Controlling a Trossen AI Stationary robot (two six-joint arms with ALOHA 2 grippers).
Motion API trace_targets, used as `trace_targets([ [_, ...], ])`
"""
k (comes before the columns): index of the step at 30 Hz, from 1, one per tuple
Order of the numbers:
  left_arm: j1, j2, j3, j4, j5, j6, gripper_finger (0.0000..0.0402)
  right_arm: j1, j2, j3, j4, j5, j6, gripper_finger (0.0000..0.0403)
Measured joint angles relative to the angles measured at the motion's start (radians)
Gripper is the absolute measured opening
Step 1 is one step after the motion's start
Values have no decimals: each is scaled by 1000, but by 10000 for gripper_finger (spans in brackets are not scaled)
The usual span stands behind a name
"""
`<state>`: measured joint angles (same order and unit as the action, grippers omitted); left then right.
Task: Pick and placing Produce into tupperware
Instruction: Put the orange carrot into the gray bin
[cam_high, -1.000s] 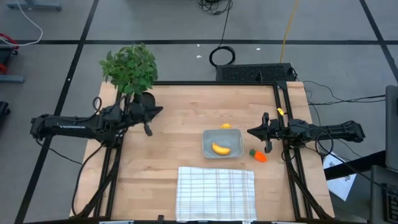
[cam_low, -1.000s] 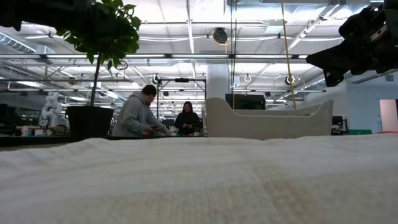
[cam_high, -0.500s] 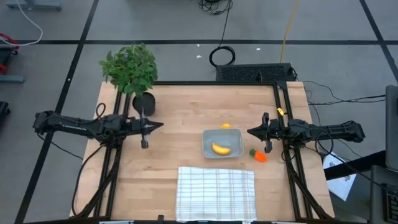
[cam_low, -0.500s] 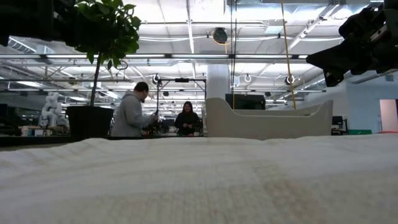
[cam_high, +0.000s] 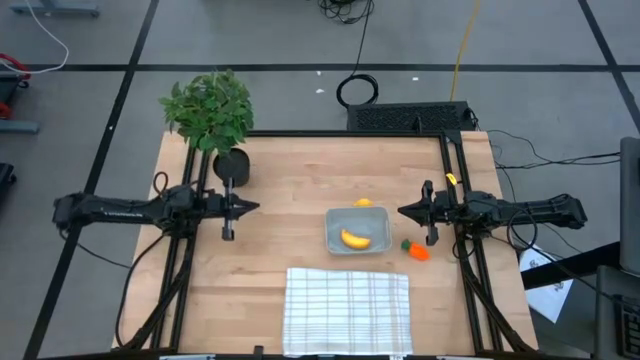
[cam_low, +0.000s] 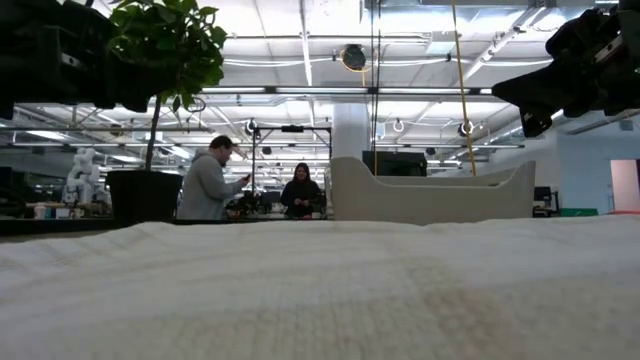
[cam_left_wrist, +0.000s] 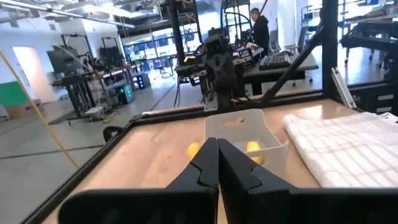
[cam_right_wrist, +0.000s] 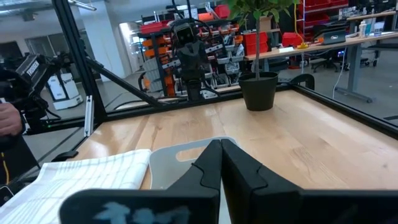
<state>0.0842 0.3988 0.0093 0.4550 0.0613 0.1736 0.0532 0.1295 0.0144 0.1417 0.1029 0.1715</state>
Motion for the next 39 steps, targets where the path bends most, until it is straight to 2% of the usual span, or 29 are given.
trace_targets([
  [19, 20, 0, 0, 13, -44, 0, 18, 0, 0, 0, -3, 0, 0, 0],
  [31, 20, 0, 1, 13, -44, -2, 2, 0, 0, 0, 16, -4, 0, 0],
  [39, 20, 0, 1, 14, -45, -2, 24, 1, 0, 18, 28, -57, 2, 0],
])
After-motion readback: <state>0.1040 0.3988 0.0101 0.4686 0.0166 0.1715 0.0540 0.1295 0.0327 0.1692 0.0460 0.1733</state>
